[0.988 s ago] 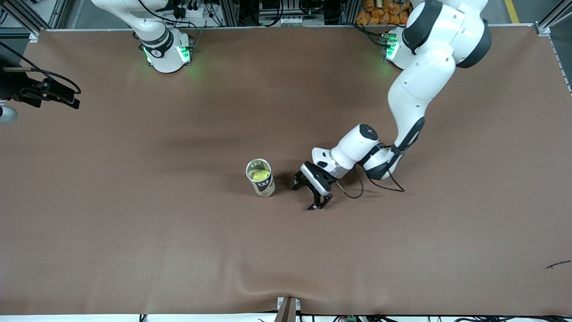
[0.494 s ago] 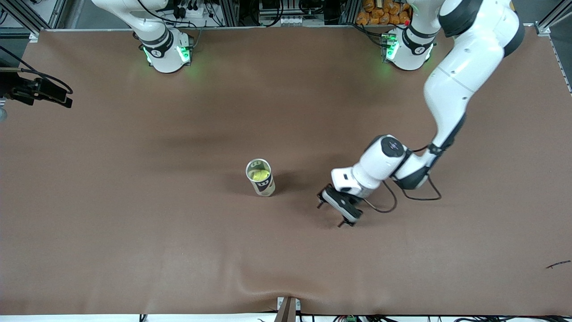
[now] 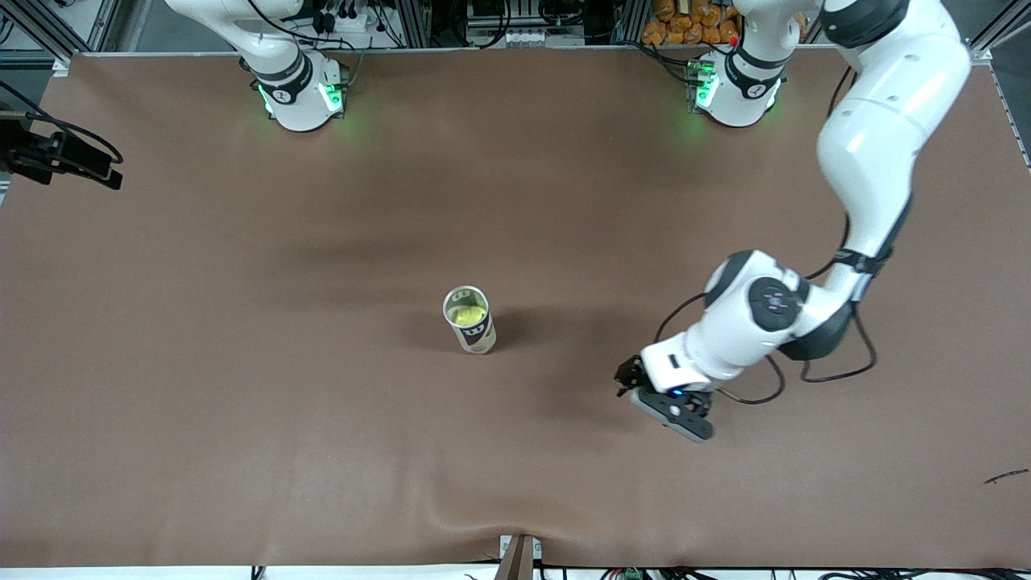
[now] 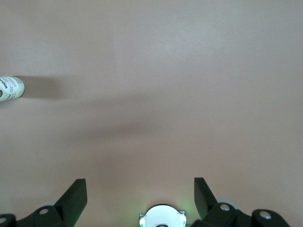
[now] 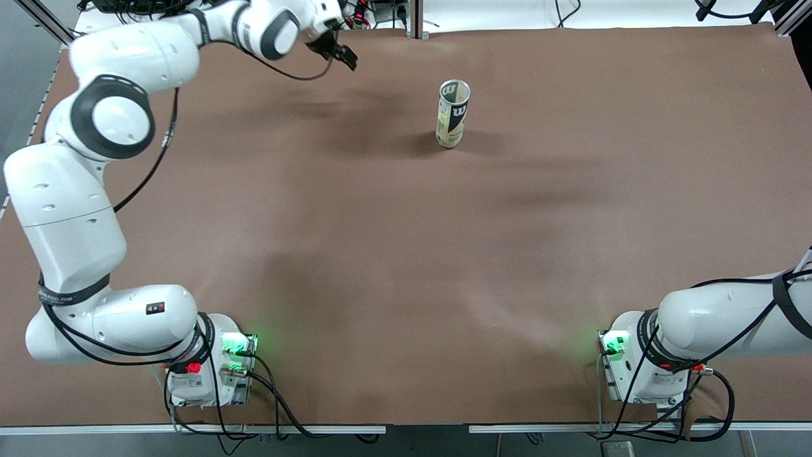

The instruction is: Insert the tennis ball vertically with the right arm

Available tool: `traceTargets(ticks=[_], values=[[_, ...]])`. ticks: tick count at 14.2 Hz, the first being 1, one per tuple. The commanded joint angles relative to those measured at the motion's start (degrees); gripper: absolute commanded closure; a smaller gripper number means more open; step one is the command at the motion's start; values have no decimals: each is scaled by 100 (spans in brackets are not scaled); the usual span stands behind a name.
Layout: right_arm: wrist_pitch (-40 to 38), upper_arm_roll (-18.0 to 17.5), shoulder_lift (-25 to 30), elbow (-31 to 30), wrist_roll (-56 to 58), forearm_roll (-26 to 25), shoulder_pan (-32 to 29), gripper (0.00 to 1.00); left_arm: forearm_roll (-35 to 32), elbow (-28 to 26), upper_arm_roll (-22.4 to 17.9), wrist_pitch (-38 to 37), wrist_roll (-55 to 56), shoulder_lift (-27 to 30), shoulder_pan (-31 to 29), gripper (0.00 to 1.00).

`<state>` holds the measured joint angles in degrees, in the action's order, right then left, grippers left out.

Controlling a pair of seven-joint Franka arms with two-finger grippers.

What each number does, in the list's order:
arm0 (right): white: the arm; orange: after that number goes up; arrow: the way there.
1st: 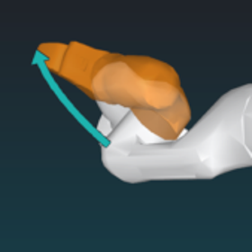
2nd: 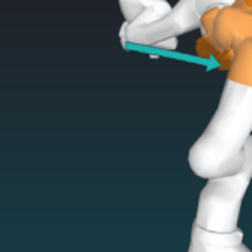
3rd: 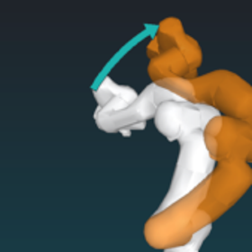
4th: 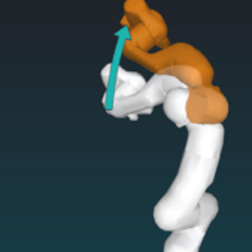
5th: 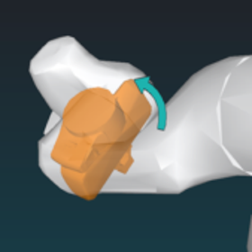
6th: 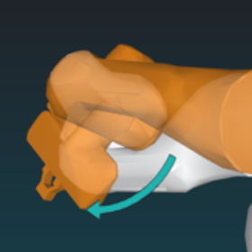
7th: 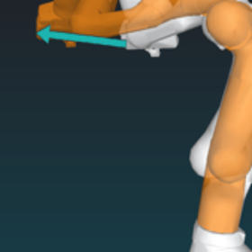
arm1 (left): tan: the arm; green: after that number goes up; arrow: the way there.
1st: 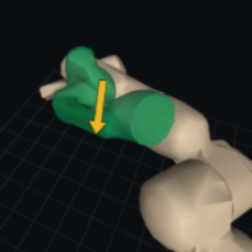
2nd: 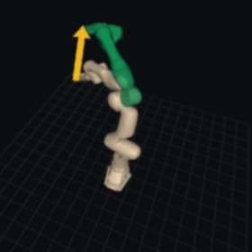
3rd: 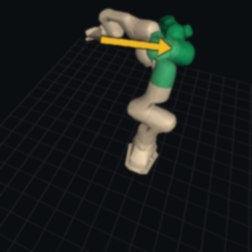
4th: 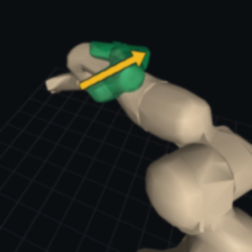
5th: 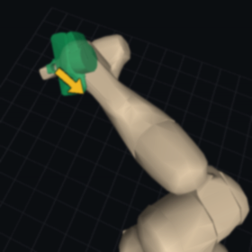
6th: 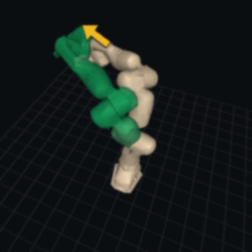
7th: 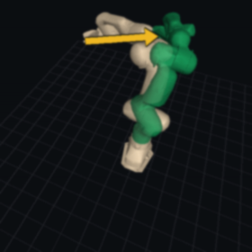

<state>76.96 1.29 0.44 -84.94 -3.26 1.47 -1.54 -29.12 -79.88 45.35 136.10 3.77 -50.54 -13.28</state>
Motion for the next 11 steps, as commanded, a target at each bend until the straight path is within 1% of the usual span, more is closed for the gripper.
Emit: traceTargets(ticks=[1,2,4,7,9,11], values=[[-31,-103,53,74,-26,-59,-250,0,91,-36,744,-566,36,194,-778,0],[-49,-112,53,74,-26,-50,-242,0,82,-19,912,-750,36,203,-964,0],[-67,-120,53,66,-34,-50,-233,0,73,51,1080,-1154,45,246,-1167,0],[56,-120,53,66,-43,-59,-224,0,100,314,1098,-1874,45,518,-1203,0],[196,-129,53,66,-78,-59,-207,0,109,386,1090,-2253,62,825,-1238,0],[197,-129,53,74,-17,-15,-215,0,144,377,1055,-2517,53,1334,-1325,0]])
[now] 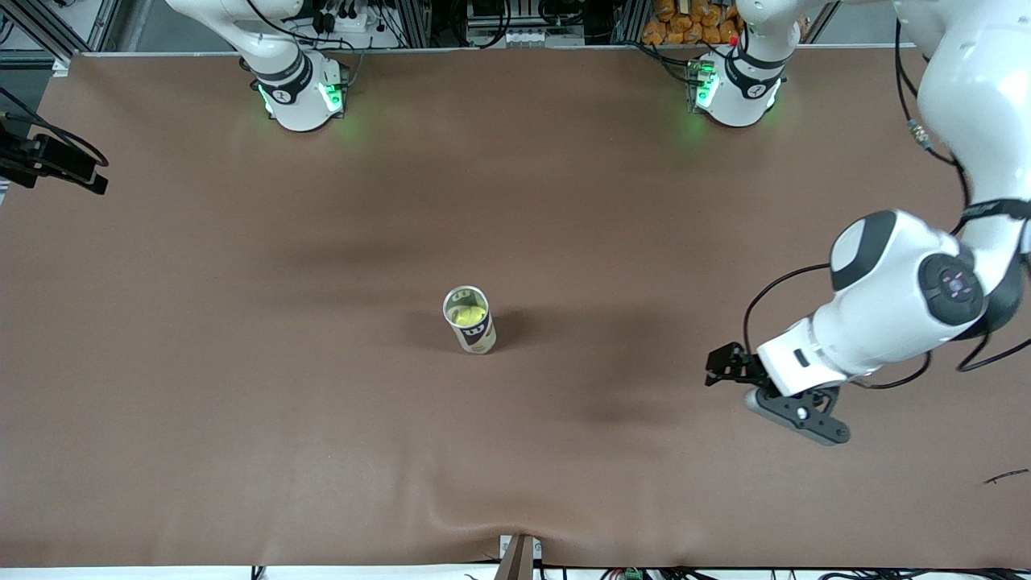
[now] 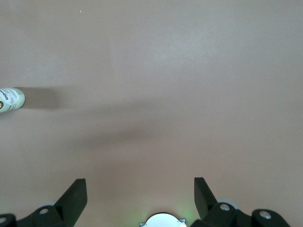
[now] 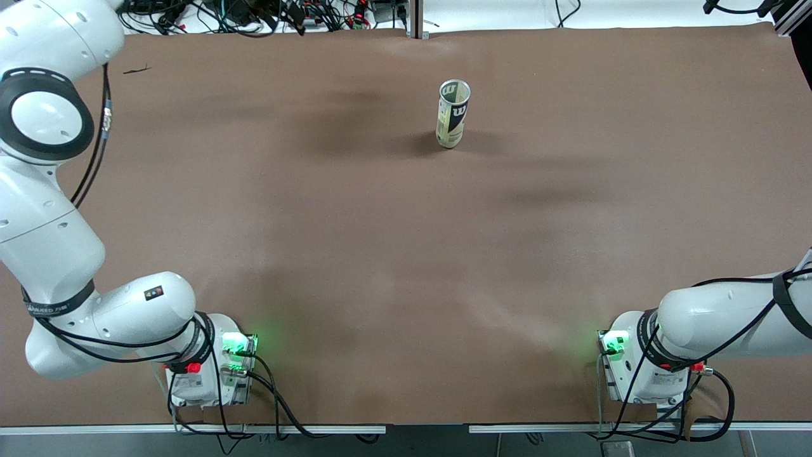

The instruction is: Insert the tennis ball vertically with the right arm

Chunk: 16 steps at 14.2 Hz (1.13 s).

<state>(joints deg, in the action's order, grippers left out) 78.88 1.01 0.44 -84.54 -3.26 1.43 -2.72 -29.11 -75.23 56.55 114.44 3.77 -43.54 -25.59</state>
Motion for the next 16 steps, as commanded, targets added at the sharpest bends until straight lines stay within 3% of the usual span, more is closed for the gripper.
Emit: traceTargets(ticks=[1,8,16], values=[[5,-101,53,34,-17,-2,-97,0,204,-97,-65,-552,53,819,-157,0],[-119,-136,53,34,0,-11,-35,0,653,-123,-56,-2011,36,2067,-464,0],[-215,-145,53,34,-26,-28,8,0,661,-106,-21,-2601,-26,2526,-579,0]])
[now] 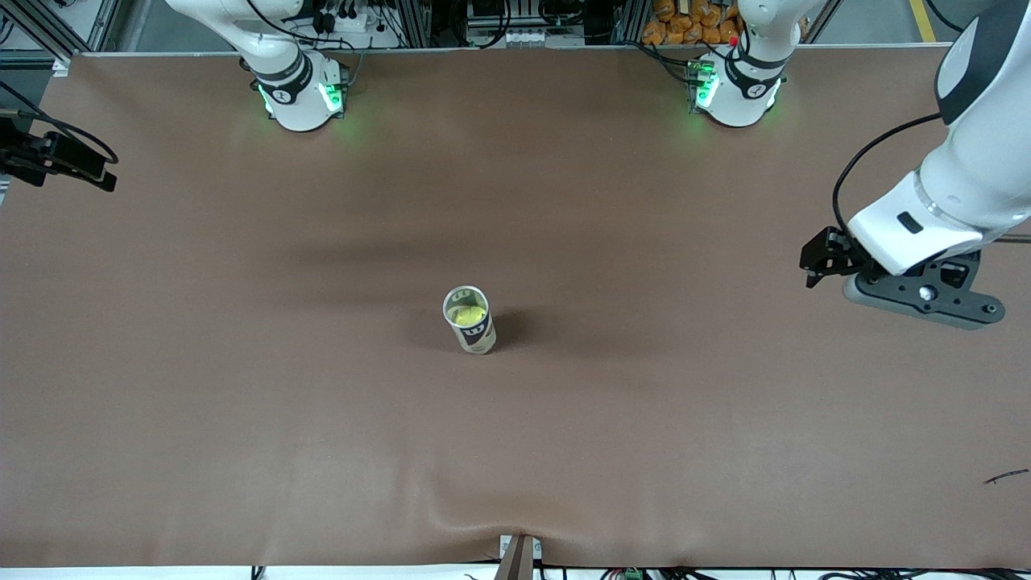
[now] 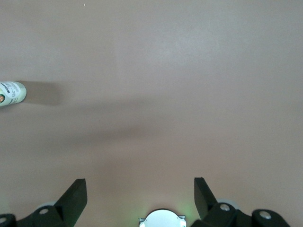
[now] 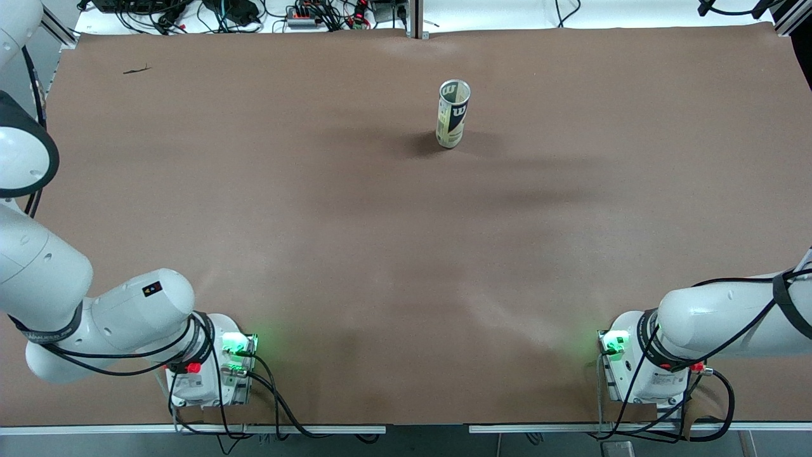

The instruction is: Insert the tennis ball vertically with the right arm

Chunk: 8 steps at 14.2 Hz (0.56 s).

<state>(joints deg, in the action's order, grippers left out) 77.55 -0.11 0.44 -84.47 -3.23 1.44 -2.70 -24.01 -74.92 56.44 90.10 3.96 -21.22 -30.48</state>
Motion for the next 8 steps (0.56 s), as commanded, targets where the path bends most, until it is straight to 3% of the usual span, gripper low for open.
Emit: traceTargets(ticks=[1,4,5,8], values=[[-82,-33,53,27,-29,-30,-3,0,160,-137,-10,-247,-36,380,-90,0],[-82,-33,53,27,-29,-30,-3,0,177,-128,-71,-247,-79,573,15,0],[-82,-33,62,27,-29,-30,6,0,169,-128,-297,-247,-88,662,233,0],[-91,-33,53,27,-29,-30,-3,0,727,-163,-1780,-247,-88,1180,1260,0]])
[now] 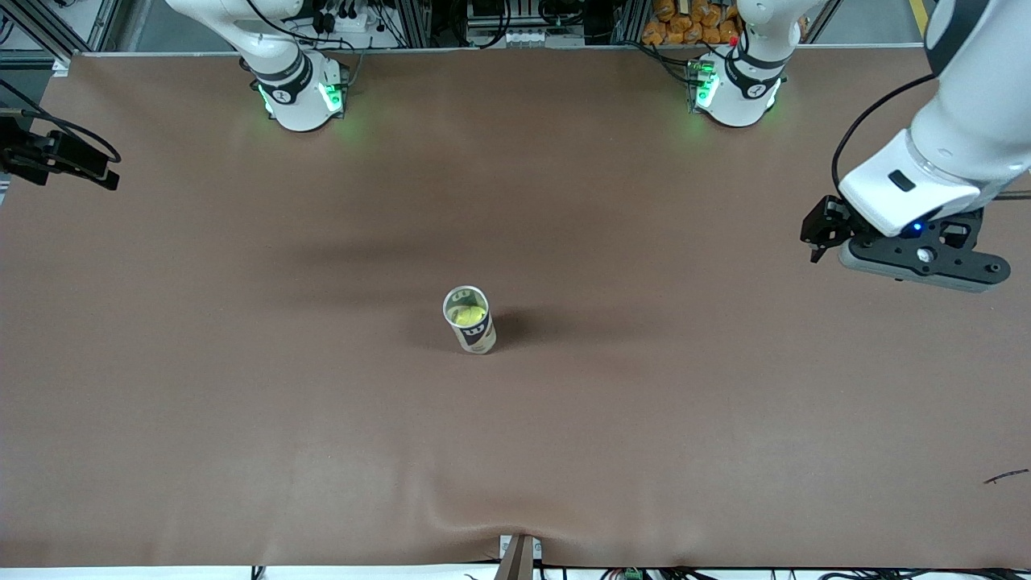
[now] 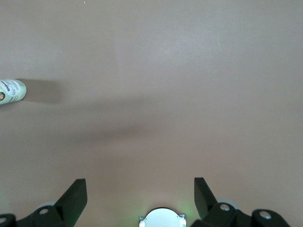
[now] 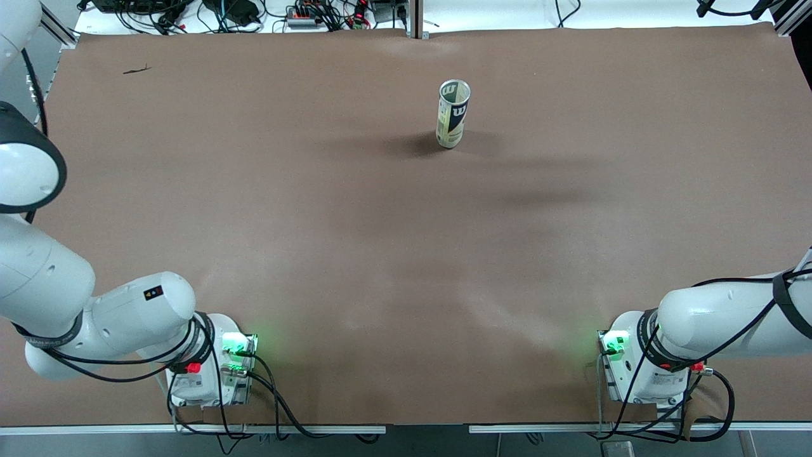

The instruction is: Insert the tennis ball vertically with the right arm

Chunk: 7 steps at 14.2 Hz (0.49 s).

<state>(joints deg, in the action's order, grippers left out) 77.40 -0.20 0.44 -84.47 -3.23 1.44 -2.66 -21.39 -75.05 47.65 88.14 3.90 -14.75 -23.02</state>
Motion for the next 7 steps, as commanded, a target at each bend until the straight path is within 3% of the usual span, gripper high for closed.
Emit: traceTargets(ticks=[1,4,7], values=[[-76,-24,62,27,-29,-30,-7,0,834,-176,-1515,-52,-92,666,823,0],[-76,-24,62,27,-29,-30,-7,0,1636,-386,-2950,-236,-171,991,1746,0],[-76,-24,53,27,-29,-30,-7,0,2198,-1009,-3795,-236,-127,1491,2178,0]])
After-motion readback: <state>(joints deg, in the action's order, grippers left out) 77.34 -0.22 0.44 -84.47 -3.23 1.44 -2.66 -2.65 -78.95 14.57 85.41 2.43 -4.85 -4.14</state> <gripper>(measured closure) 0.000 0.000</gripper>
